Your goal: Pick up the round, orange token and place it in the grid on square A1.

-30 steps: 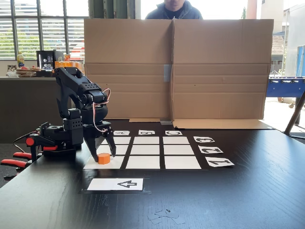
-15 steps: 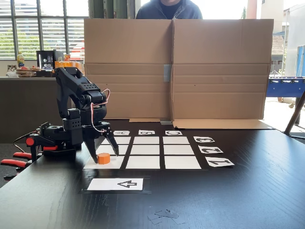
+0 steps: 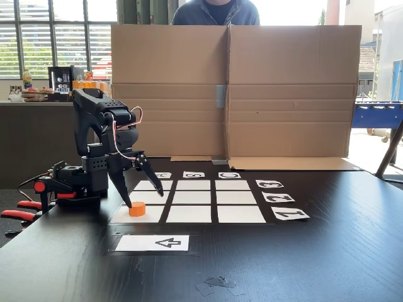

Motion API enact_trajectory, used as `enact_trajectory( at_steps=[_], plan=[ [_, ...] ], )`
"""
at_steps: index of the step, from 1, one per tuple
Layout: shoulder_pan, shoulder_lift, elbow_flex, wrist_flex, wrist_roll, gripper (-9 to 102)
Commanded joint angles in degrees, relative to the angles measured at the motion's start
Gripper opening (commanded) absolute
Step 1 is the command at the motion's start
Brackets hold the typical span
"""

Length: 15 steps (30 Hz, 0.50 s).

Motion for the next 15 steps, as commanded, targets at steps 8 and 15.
enact_trajectory(
  at_steps=[8, 15],
  plan=[
    [10.4, 18.6, -5.2, 0.5, -0.1, 34],
    [20.8, 31.4, -4.7, 5.3, -1.3, 29]
  ],
)
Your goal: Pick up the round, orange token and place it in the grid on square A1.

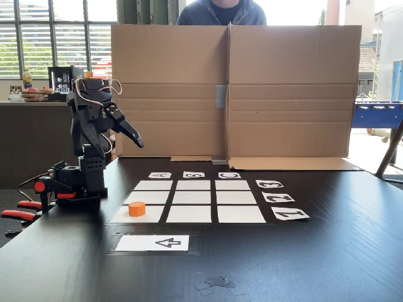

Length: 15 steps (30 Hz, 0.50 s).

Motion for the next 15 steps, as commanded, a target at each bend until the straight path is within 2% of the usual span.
enact_trajectory(
  at_steps=[1, 9, 15],
  plan=[
    [4.9, 5.8, -1.8, 2.6, -1.6, 28],
    [17.3, 16.7, -0.7, 13.2, -3.8, 21],
    [24.4, 24.6, 5.7, 13.8, -3.8, 19]
  ],
)
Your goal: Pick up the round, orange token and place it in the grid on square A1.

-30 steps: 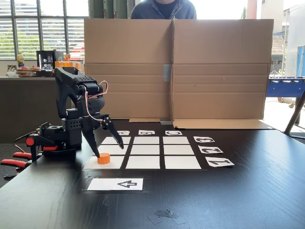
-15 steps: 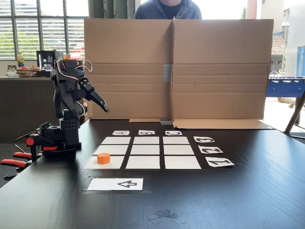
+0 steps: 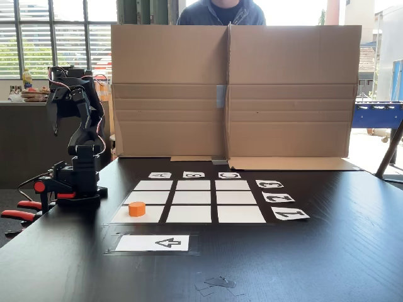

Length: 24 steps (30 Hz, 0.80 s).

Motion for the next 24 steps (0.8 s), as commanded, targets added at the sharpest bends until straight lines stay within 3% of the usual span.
enact_trajectory(
  at_steps=[1, 14, 24],
  plan=[
    [3.8, 4.1, 3.3, 0.4, -0.5, 18],
    [8.1, 16.9, 24.3, -0.9, -0.8, 1],
    [8.3, 23.2, 35.8, -2.2, -0.9, -1]
  ],
)
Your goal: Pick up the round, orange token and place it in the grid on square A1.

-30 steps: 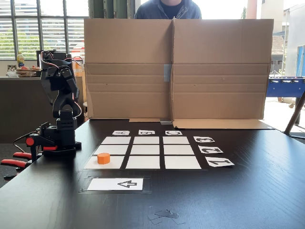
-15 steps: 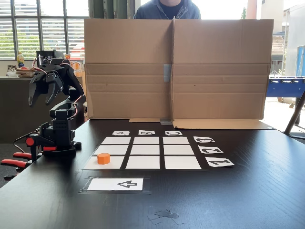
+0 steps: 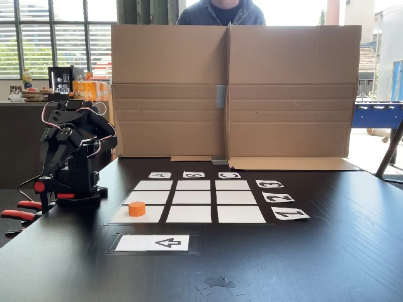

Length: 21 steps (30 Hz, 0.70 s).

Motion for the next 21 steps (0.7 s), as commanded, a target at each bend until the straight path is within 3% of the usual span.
enact_trajectory(
  at_steps=[1, 21],
  plan=[
    [0.4, 2.1, 2.3, -1.0, -0.4, -1],
    [0.7, 10.5, 13.4, -8.5, -0.4, -1]
  ],
)
